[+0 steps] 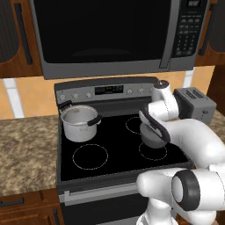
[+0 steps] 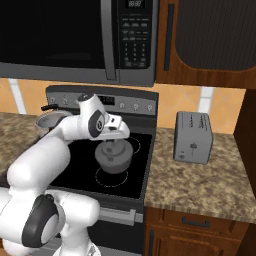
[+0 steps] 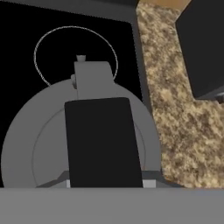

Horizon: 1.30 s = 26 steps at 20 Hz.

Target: Pick the kettle from the counter and place it on a stove burner. Then turn the burner on.

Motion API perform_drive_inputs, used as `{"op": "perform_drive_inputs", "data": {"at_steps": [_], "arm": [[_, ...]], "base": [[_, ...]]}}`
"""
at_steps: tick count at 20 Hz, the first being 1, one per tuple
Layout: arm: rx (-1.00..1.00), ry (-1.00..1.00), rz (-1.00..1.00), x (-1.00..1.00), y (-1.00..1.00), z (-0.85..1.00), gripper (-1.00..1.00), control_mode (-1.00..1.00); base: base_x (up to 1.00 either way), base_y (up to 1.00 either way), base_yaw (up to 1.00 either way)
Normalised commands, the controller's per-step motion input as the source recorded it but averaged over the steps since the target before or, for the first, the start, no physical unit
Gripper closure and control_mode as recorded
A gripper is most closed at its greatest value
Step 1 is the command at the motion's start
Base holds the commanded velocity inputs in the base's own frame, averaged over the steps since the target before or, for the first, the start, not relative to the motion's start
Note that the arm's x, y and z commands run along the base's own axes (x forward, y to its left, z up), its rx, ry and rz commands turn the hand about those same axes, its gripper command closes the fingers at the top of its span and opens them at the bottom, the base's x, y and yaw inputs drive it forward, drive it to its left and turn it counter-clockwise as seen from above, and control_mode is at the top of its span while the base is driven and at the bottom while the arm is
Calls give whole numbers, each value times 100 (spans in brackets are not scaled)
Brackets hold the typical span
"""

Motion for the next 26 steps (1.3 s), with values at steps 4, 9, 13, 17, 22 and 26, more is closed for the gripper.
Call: {"op": "perform_drive_inputs", "data": {"at_steps": [4,9,13,17,22,26], "arm": [[0,0,-2,56,0,-36,100,-100],[0,5,-4,9,0,-59,100,-100],[0,9,-1,0,0,-66,100,-100],[0,2,0,-5,0,-28,100,-100],[0,-5,5,-53,0,-11,100,-100],[0,0,0,-8,0,0,100,-100]], "base": [[0,0,0],[0,0,0],[0,0,0],[0,0,0],[0,0,0],[0,0,0]]}}
